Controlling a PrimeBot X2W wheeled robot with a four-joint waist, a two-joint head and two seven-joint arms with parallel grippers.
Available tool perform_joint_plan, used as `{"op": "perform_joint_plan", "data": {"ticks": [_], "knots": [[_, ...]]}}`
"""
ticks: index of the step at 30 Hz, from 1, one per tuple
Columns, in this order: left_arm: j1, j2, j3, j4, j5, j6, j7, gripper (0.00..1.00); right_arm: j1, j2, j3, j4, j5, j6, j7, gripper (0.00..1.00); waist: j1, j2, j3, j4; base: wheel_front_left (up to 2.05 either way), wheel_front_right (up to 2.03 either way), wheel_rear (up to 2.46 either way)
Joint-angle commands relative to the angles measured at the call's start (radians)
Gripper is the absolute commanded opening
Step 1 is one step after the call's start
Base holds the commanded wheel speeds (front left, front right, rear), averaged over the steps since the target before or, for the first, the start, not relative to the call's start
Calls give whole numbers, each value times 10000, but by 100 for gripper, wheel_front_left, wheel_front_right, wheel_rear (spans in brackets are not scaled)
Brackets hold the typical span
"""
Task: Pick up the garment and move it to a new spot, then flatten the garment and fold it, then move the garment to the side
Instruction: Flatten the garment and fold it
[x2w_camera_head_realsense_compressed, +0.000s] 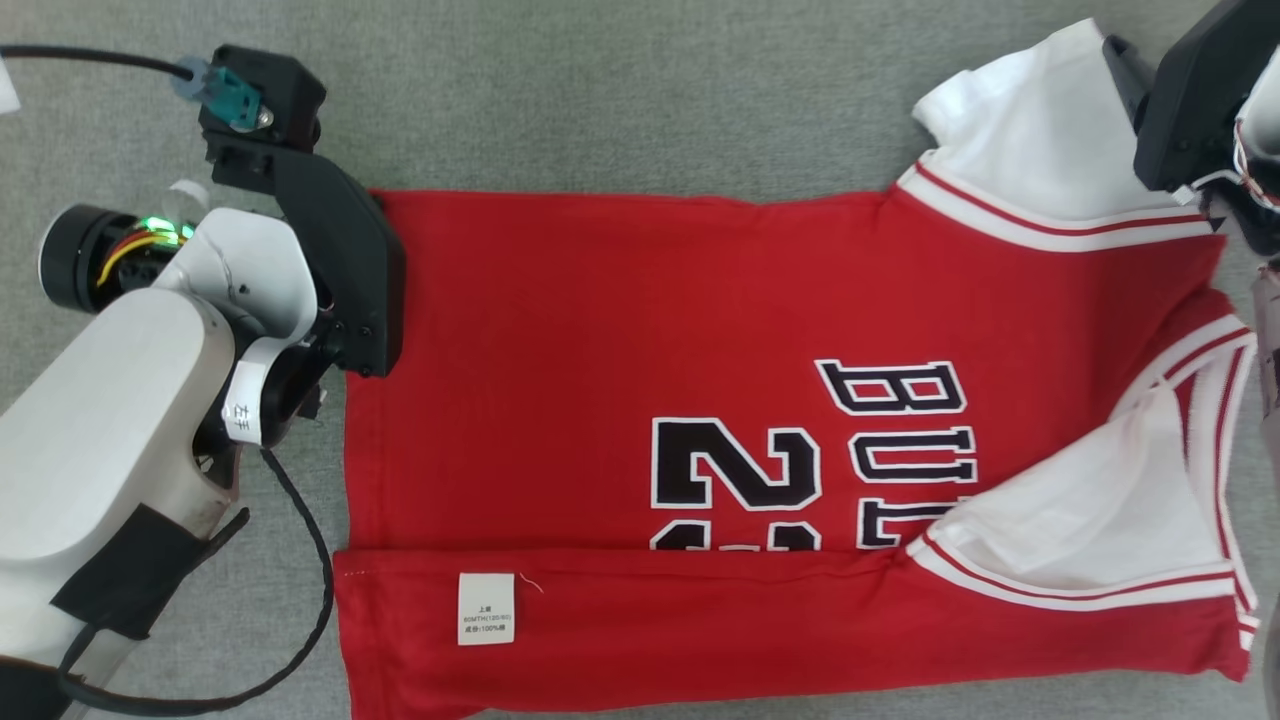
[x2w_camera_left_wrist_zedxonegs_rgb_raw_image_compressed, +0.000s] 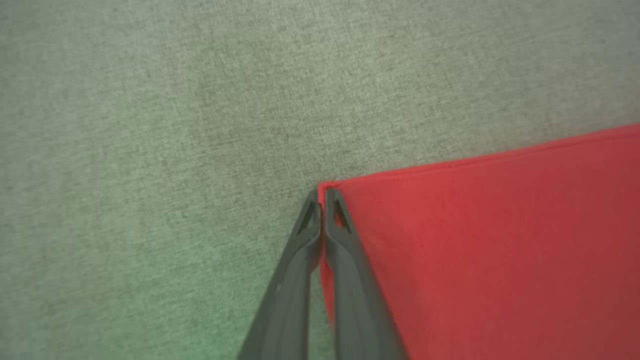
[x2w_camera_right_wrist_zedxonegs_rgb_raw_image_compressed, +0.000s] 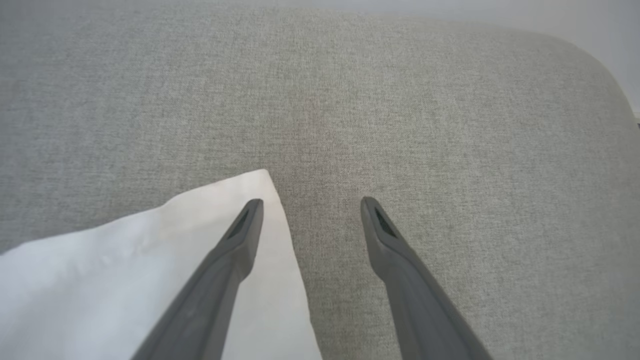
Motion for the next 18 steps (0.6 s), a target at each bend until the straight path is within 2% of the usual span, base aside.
{"op": "perform_joint_plan", "data": {"ticks": [1,8,9,10,11,12,14,18], "knots": [[192,197,-170,207,158,84,176,0,-91,-70,120,146,-18,-24,26,100,0,0,211,149,0,0,0],[59,135,-245,-149,228,195,164,0,-408,-41,906,940,404,-7,868,100,0,0,470,215,0,0,0],[78,113,-252,-162,224,200,138,0,-419,-44,994,994,477,1,971,73,0,0,488,220,0,0,0],[78,113,-252,-162,224,200,138,0,-419,-44,994,994,477,1,971,73,0,0,488,220,0,0,0],[98,84,-257,-176,212,185,110,0,-450,-61,1061,1017,512,1,1014,39,0,0,505,225,0,0,0],[108,51,-247,-180,203,160,37,0,-481,-94,1105,1016,559,-1,1010,0,0,0,516,232,0,0,0],[134,37,-218,-127,216,119,-118,0,-498,-231,1124,964,578,-2,891,0,0,0,515,240,0,0,0],[100,-44,33,27,344,113,-901,0,-687,-363,631,746,306,-25,-147,0,0,0,477,236,0,0,0]]}}
